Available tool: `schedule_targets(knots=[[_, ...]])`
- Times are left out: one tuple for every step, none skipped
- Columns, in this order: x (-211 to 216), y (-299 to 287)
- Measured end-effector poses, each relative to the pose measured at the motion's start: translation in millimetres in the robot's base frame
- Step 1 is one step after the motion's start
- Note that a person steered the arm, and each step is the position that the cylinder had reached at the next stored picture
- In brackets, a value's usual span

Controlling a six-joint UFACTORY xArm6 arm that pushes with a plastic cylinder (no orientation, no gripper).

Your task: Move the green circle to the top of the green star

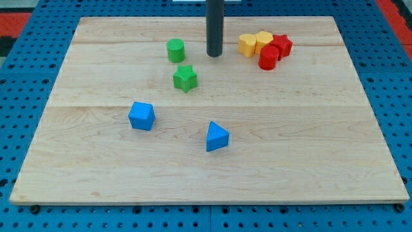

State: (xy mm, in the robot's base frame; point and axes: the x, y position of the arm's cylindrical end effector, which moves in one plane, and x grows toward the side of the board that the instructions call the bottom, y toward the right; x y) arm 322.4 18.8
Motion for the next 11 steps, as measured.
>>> schedule_targets(knots=[[29, -7], [34, -57], [52, -77], [20, -47], [-16, -36], [-38, -56], [-48, -110], [-28, -155], [-18, -138], [1, -178], [9, -141]])
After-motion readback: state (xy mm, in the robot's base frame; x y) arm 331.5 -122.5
